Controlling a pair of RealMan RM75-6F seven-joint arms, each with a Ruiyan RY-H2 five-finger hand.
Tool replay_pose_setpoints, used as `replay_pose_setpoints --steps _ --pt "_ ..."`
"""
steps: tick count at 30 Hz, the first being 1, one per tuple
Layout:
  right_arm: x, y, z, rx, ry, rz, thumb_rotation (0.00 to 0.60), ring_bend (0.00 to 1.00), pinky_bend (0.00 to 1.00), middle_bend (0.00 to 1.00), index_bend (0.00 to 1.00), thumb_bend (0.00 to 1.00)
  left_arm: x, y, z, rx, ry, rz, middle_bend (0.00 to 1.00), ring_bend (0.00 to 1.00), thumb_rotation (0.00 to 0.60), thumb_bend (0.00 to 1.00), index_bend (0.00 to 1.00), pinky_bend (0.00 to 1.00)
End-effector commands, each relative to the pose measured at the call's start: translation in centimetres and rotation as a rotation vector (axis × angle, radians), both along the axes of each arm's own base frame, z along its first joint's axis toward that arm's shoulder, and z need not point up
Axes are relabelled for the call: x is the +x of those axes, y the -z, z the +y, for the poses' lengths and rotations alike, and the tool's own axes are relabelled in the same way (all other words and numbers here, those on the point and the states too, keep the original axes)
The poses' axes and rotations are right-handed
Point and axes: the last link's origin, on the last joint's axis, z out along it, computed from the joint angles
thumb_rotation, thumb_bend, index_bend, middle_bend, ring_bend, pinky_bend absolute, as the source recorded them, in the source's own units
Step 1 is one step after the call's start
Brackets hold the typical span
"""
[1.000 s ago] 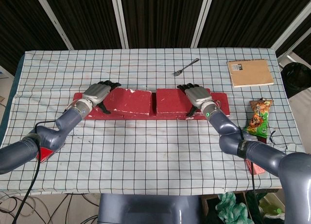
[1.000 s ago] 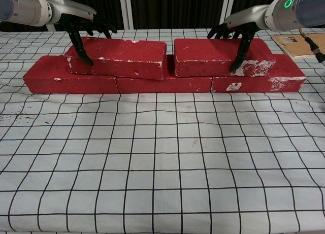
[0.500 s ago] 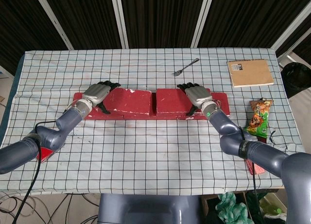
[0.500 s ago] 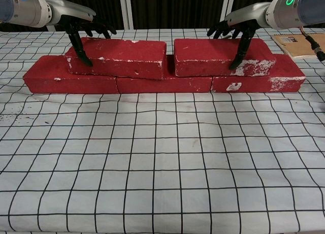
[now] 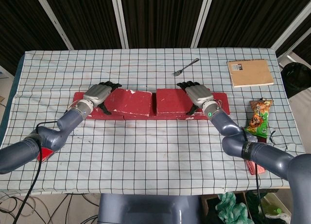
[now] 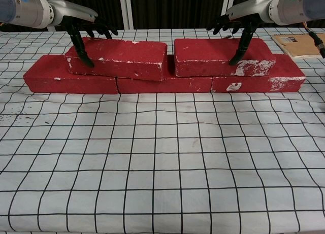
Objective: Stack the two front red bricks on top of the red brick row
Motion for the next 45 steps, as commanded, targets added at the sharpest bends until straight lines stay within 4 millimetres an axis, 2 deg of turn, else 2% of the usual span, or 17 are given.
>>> replay_pose_setpoints --steps 1,19,26,45 --pt "0.1 -0.4 0.1 -0.008 -0.004 -0.01 0.6 0.0 0.08 0.04 0.03 0.0 0.0 -0.1 -0.1 0.002 0.001 0.0 0.11 0.0 0.6 0.0 0.08 0.09" --pt "-0.3 -2.6 1.0 -0.059 -0.011 -0.045 0.6 0.0 0.08 0.04 0.03 0.0 -1.0 -0.9 -0.4 0.012 -0.021 0.017 0.11 0.0 0.6 0.0 0.08 0.1" --pt "-0.7 -2.7 1.1 -0.061 -0.004 -0.038 0.6 0.0 0.08 0.04 0.03 0.0 -0.9 -0.4 -0.4 0.009 -0.017 0.017 0.11 0.0 0.6 0.0 0.08 0.14" --pt "-1.7 -2.8 1.1 -0.064 0.018 -0.034 0.6 0.0 0.08 0.04 0.03 0.0 -0.9 -0.5 -0.4 0.019 -0.026 0.018 0.11 0.0 0.6 0.0 0.08 0.14"
